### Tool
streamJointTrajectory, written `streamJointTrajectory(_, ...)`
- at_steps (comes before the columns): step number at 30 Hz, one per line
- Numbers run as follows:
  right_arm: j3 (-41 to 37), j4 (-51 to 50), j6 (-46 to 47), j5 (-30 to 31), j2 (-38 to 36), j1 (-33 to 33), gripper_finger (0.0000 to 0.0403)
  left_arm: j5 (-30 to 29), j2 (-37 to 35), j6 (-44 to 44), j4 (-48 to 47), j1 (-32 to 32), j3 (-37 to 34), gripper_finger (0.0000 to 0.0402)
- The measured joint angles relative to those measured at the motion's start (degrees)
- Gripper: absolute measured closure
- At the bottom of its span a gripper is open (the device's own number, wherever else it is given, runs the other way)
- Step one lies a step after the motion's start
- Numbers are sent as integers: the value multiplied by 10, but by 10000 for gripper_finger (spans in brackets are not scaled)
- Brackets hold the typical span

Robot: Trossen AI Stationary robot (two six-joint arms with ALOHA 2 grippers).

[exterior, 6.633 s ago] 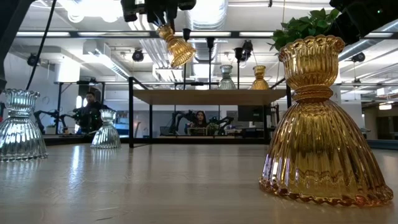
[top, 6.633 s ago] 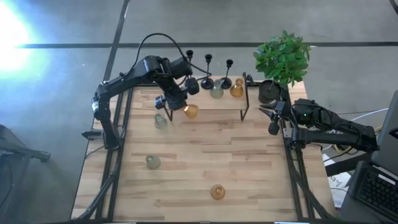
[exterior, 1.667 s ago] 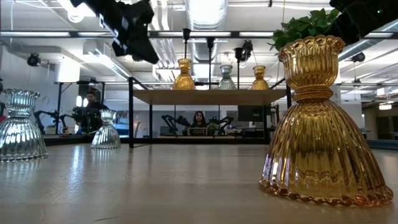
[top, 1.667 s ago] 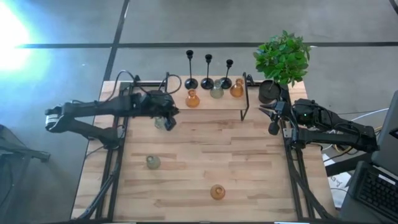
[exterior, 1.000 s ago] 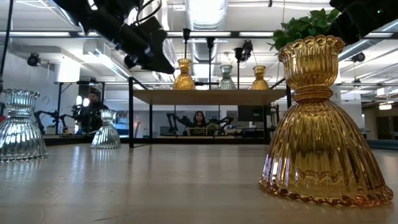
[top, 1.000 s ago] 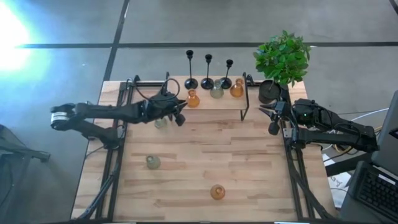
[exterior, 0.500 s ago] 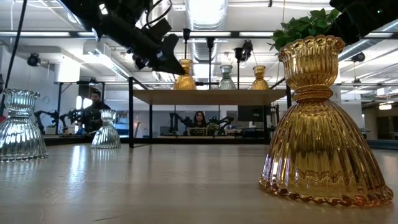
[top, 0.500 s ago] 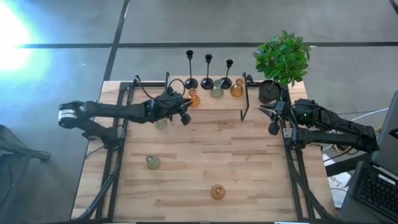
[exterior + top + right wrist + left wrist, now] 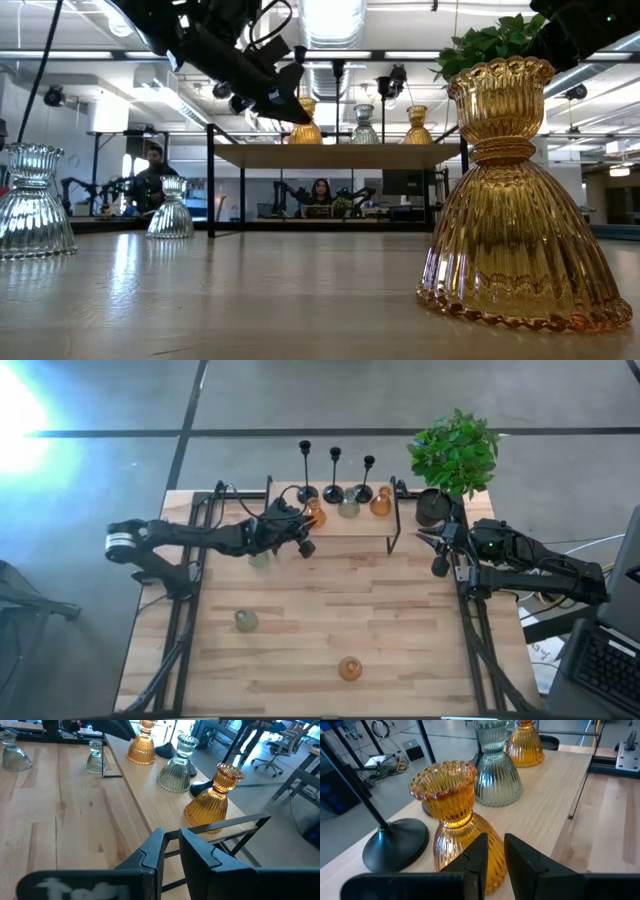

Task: Pick & Place candle stick holders
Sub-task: Put the left yellow candle holder on the shelf

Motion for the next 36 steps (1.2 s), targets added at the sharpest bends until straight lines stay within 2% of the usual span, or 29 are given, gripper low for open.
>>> streamJointTrajectory(36,0,0,0,0,0,0,351,-1,5,7,35,37,2,335)
